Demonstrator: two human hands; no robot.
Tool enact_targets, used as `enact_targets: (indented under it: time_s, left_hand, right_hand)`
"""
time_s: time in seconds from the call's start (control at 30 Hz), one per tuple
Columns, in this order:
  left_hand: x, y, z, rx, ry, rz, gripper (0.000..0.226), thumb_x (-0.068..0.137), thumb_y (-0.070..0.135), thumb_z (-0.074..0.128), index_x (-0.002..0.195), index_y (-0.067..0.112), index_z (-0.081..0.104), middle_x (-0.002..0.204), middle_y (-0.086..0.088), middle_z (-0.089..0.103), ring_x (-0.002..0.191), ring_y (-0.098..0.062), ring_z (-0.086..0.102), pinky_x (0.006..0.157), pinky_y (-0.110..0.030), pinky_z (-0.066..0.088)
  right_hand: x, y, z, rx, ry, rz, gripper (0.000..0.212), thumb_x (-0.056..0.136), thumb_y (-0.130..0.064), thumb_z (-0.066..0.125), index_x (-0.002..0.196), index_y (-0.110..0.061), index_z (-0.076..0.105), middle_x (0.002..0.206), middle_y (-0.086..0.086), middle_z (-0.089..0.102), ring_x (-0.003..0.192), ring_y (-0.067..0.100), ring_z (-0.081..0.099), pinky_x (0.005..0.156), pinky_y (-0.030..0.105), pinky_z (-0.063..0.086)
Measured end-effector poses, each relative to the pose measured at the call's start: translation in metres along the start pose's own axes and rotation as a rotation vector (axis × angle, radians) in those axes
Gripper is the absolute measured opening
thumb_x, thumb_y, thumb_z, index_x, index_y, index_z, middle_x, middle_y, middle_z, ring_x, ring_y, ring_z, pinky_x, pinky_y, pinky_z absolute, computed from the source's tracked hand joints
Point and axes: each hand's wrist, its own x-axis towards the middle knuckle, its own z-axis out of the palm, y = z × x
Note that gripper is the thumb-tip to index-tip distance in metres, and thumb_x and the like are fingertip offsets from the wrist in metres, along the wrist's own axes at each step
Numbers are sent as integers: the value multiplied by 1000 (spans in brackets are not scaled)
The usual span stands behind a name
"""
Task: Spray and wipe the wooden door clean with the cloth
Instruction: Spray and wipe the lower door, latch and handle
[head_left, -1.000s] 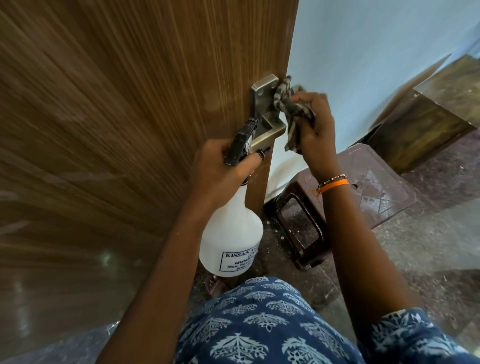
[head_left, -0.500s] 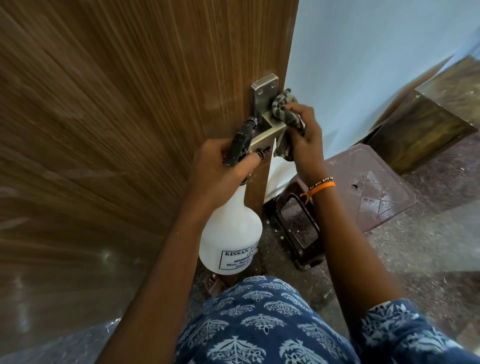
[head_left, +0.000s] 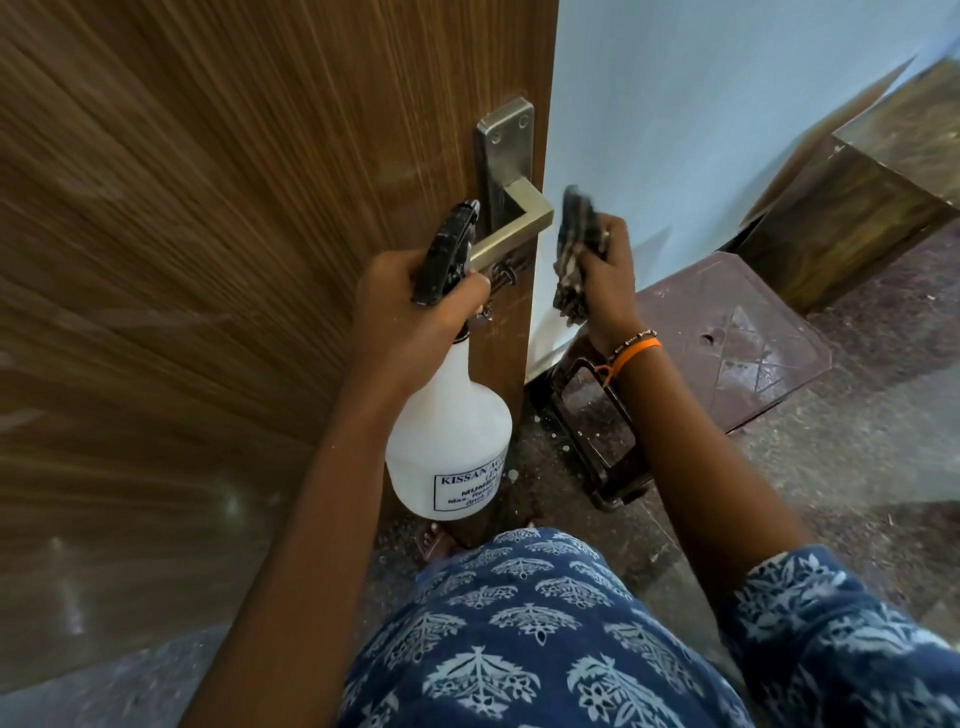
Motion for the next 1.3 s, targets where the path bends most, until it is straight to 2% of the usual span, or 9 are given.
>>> enact_targets:
  time_s: [0.13,0.23,0.47,0.63,0.8,0.9,1.07,1.2,1.3]
  left_hand:
    - [-13,-7,-9,-25,71,-72,12,76,23,63,66,26,68,65,4,66,77,-22,68,81,-42,53]
    - [-17,-10,-19,-56,99,-100,17,77,23,63,64,32,70,65,9,67,78,-18,68,88,-49,53]
    - [-22,-10,-29,-83,141,-106,39,84,12,65,62,44,70,64,13,67,76,-12,66,87,-42,53]
    - [-18,-12,-30,-105,134,-103,26,78,18,63,61,37,70,64,10,67,74,-10,67,83,-36,54]
    - [-15,-14,-29,-89,106,-90,25,80,17,64,62,33,69,64,9,66,75,-14,67,86,-44,53]
    - [-9,-17,-30,-89,100,-72,9,73,25,64,65,25,67,63,6,66,73,-17,67,82,-44,53]
    - [-7,-21,-31,-106,82,-78,15,75,23,63,62,28,67,63,7,66,74,-14,66,79,-36,53]
    - [-9,-25,-33,-64,53,-66,20,79,20,61,63,28,68,65,7,66,76,-18,67,86,-47,53]
    - [-12,-27,-33,-56,60,-105,18,79,23,62,63,31,68,66,7,67,79,-18,67,91,-49,52]
  right_hand:
    - [-14,-5,30,231,81,138,27,98,-11,40,123,-18,33,116,12,53,104,32,58,91,47,52]
    - [-48,-4,68,145,110,72,17,101,-11,38,117,-14,34,103,1,53,94,16,54,82,26,49]
    - [-59,-6,95,172,269,78,25,101,-12,38,126,-8,37,109,6,53,101,21,51,82,28,39]
    - [-35,-32,77,410,355,322,27,103,-13,37,129,-6,40,94,2,50,82,14,49,62,23,44]
    - [-34,-38,77,370,324,370,30,104,-17,33,133,-9,30,95,0,45,85,14,49,63,25,40]
    - [-64,-19,104,338,284,298,35,99,-21,40,131,-9,35,116,11,54,104,23,54,92,36,45]
    - [-94,14,100,248,84,116,20,96,-7,45,116,-8,46,106,5,57,102,20,54,94,39,45]
    - [-80,36,71,363,303,218,28,100,-4,38,127,-11,36,112,4,58,90,4,59,82,25,49]
    - [-66,52,64,364,413,385,45,99,-3,38,140,-17,27,134,15,48,110,22,55,96,41,48]
